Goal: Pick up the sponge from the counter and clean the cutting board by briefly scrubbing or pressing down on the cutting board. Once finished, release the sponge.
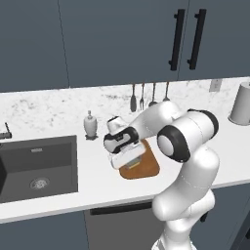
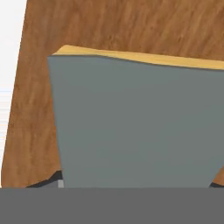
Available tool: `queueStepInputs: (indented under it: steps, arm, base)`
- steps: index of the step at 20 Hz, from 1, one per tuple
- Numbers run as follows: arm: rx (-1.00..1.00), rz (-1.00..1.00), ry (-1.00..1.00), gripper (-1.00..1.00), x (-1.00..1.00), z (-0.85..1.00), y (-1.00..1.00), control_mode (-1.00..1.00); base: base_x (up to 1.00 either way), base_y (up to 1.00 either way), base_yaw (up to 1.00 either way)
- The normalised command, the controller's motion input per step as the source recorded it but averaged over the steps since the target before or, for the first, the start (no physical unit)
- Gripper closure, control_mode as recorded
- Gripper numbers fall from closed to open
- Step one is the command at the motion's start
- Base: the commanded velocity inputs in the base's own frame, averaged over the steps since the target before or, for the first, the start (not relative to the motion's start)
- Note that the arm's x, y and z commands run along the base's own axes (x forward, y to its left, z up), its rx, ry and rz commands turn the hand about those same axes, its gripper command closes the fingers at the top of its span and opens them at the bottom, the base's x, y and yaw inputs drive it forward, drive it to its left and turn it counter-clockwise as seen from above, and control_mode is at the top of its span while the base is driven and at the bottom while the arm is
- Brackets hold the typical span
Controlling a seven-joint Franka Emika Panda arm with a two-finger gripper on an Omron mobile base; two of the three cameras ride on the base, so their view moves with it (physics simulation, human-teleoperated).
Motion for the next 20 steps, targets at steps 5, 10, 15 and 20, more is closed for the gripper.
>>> queueStepInputs:
  steps: [5,10,15,20]
  arm:
    - [-0.05,0.0,0.11,1.0,-0.06,-0.47,0.11,-1.0]
    - [-0.1,0.01,0.13,1.0,0.0,-0.93,-0.02,-1.0]
    - [0.02,0.0,0.0,1.0,-0.29,0.0,-0.81,-1.0]
    - [0.0,0.0,0.0,1.0,-0.35,-0.26,-0.62,-1.0]
  base:
    - [0.0,0.0,0.0]
    - [0.0,0.0,0.0]
    - [0.0,0.0,0.0]
    - [0.0,0.0,0.0]
